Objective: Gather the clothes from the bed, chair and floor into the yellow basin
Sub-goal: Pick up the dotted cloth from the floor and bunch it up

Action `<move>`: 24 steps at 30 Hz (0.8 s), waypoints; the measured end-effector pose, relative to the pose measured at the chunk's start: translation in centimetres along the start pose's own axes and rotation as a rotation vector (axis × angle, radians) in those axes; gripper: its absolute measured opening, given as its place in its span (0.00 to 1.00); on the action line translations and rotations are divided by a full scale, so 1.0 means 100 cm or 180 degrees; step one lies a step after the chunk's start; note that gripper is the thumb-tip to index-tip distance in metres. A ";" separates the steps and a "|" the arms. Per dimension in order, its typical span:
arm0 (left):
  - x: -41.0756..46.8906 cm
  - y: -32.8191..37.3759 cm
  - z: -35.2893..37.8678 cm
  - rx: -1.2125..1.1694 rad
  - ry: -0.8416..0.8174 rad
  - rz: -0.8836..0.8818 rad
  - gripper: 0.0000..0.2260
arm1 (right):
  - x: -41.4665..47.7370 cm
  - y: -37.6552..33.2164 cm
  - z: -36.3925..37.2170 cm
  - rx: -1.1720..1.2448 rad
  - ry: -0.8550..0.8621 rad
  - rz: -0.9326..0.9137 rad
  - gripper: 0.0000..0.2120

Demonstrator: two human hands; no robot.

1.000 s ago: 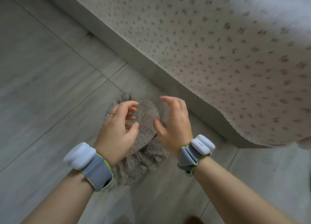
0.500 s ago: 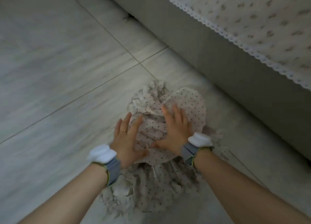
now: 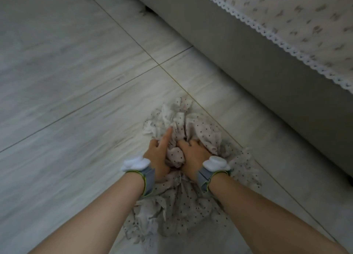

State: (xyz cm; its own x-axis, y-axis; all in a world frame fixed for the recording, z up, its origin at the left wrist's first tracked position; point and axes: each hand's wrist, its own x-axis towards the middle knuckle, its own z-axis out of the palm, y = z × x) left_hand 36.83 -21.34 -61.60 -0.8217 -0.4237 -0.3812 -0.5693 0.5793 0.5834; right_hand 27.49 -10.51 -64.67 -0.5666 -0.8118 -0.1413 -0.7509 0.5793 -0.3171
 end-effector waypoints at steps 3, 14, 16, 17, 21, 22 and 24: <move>-0.002 0.010 -0.008 -0.0046 0.0114 -0.0027 0.46 | -0.003 -0.004 -0.019 0.0210 0.0355 -0.0197 0.09; -0.066 0.191 -0.153 0.0104 0.0681 0.0233 0.17 | -0.051 -0.032 -0.263 0.0892 0.0731 -0.0067 0.19; -0.088 0.237 -0.179 0.0104 0.0694 0.0284 0.21 | -0.075 -0.035 -0.312 0.1036 0.0908 0.0080 0.23; -0.100 0.261 -0.190 0.0114 0.0683 0.0344 0.21 | -0.088 -0.036 -0.338 0.1119 0.1008 0.0140 0.23; -0.142 0.365 -0.225 0.0022 0.0493 0.0695 0.19 | -0.143 -0.030 -0.442 0.1187 0.1445 0.0475 0.21; -0.150 0.389 -0.230 -0.0062 0.0446 0.0836 0.19 | -0.157 -0.027 -0.464 0.1185 0.1548 0.0608 0.21; -0.164 0.442 -0.239 -0.0221 0.0342 0.1137 0.16 | -0.190 -0.016 -0.510 0.1167 0.1731 0.0826 0.21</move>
State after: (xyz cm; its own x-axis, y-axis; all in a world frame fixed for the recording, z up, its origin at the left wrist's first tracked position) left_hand 25.81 -5.44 -12.45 -0.9586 -0.2763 -0.0696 -0.2411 0.6568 0.7144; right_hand 22.16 7.72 -13.62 -0.8730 -0.4434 0.2033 -0.4600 0.6096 -0.6457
